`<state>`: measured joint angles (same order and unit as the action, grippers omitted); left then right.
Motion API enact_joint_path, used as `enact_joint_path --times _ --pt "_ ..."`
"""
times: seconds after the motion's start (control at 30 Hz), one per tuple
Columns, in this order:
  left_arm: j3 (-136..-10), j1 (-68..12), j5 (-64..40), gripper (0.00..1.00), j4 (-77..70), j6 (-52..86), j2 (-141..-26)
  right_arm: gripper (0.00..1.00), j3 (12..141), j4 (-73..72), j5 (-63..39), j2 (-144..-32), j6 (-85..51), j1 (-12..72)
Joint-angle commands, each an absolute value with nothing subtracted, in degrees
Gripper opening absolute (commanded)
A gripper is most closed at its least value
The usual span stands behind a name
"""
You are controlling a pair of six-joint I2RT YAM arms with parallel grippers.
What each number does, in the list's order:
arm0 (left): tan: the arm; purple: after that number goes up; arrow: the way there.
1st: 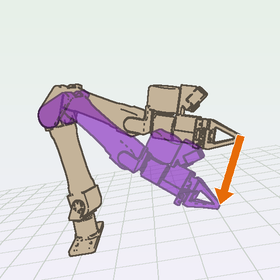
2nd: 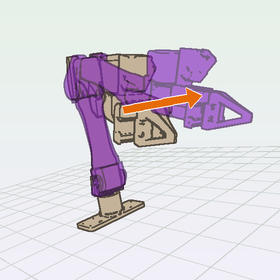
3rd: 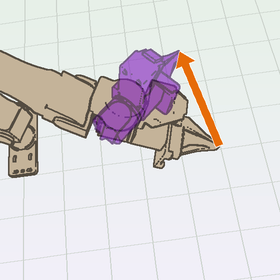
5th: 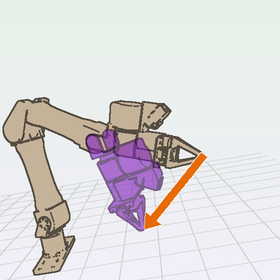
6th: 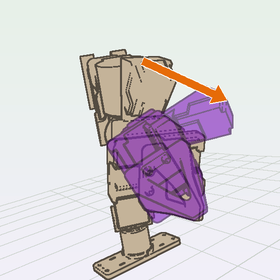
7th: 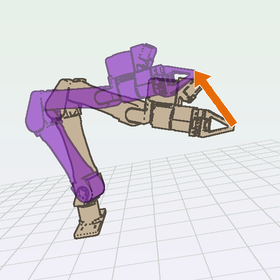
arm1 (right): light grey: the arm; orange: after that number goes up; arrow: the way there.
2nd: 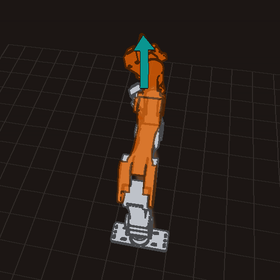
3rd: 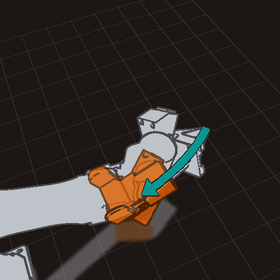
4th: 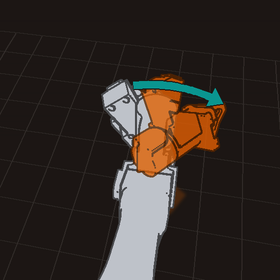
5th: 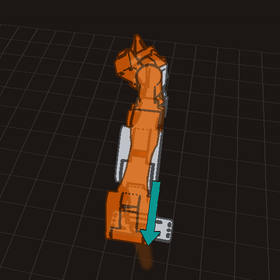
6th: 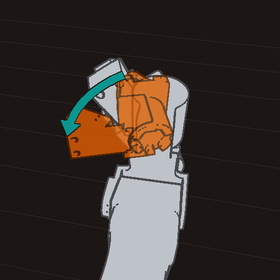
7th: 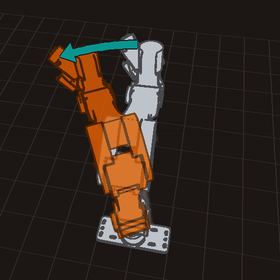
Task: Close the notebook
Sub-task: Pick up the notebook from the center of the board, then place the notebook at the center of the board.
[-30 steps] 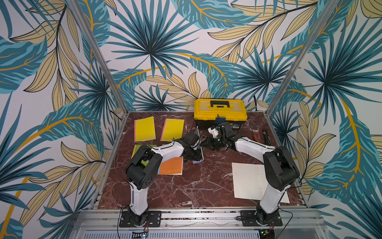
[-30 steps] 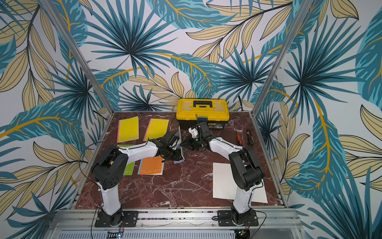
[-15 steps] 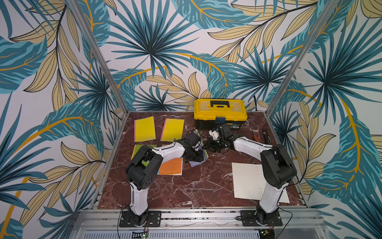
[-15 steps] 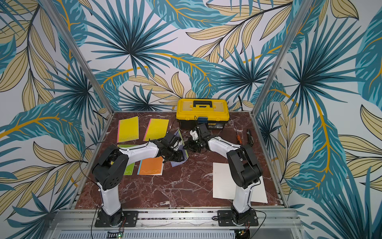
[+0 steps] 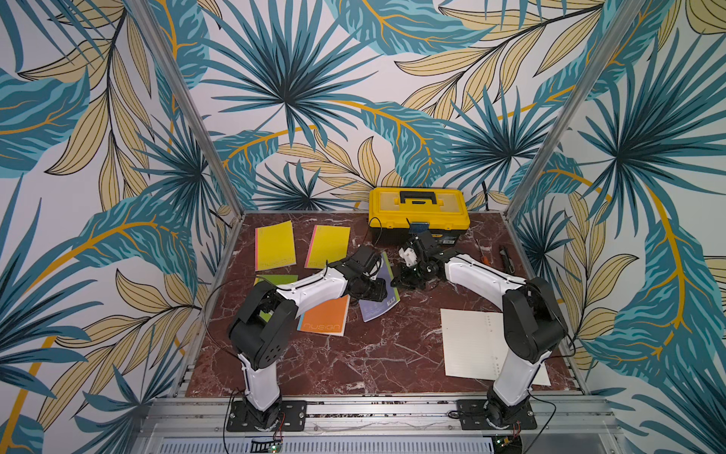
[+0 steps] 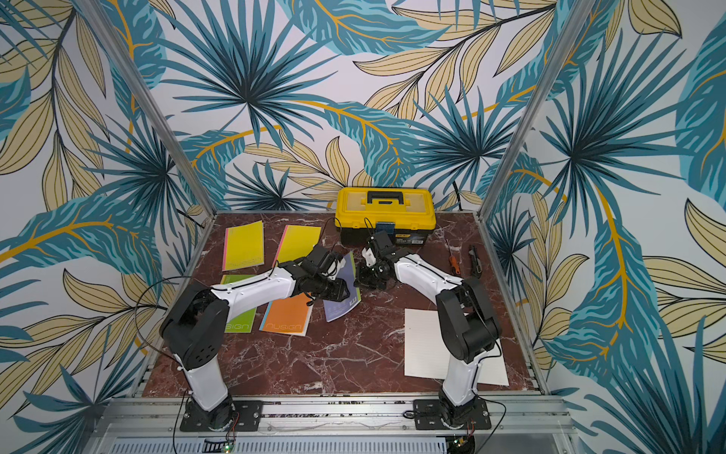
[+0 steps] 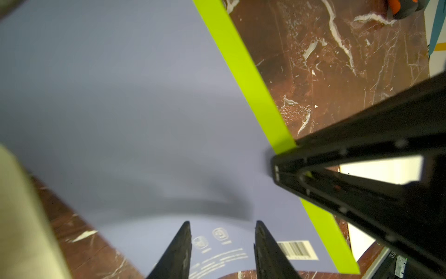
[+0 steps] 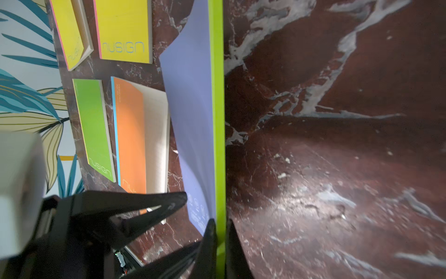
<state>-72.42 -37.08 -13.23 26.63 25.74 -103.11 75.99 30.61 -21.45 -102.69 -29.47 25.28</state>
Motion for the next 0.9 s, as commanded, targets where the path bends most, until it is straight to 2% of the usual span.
enact_joint_path --times 0.0,0.4,0.87 --pt "-74.96 -36.35 -8.88 0.44 30.63 24.43 -99.16 0.05 79.64 40.73 -13.74 -98.81 -25.26 25.31" --pt "-70.35 -30.40 -2.61 0.45 36.56 24.87 -86.52 0.05 90.33 55.33 4.04 -97.84 -22.41 26.19" --pt "-64.28 -27.87 -1.62 0.45 36.62 25.72 -80.65 0.03 106.66 71.19 23.88 -108.26 -24.49 33.14"
